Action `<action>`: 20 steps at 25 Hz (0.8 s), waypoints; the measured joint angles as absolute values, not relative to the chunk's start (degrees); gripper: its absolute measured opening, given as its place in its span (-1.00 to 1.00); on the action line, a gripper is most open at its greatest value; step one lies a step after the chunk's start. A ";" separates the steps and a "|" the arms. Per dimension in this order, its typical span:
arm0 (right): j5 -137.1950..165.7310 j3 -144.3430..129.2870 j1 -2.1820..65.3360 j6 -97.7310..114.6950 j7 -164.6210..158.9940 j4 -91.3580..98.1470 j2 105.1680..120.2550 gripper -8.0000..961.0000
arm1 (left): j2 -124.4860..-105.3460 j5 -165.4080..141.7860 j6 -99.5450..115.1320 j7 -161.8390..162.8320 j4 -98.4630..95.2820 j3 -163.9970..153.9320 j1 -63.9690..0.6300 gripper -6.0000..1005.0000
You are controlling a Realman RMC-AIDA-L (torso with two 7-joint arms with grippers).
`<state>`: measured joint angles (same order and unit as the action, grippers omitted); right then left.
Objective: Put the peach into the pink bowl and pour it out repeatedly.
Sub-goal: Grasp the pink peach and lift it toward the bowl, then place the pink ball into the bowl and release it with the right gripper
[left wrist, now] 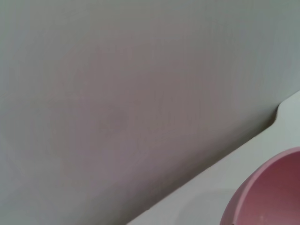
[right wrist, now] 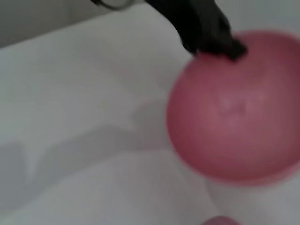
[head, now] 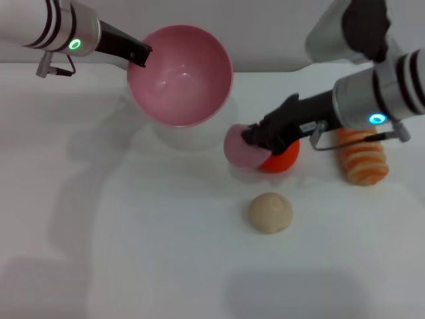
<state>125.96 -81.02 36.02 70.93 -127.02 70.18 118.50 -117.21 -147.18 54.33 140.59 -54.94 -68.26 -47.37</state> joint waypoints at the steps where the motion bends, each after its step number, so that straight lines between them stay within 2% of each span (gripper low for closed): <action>1: 125.96 -81.02 36.02 70.93 -127.02 70.18 118.50 -0.92 | -117.08 -147.20 54.83 140.80 -54.93 -68.23 -47.36 -0.89; 11: 125.20 -77.53 34.63 85.72 -128.12 90.54 118.74 -0.89 | -116.09 -152.71 70.34 144.59 -57.83 -67.58 -49.07 -0.89; 20: 125.15 -77.59 35.85 82.90 -125.92 90.32 118.65 -0.86 | -116.74 -153.05 81.35 145.57 -58.02 -67.63 -50.61 -0.89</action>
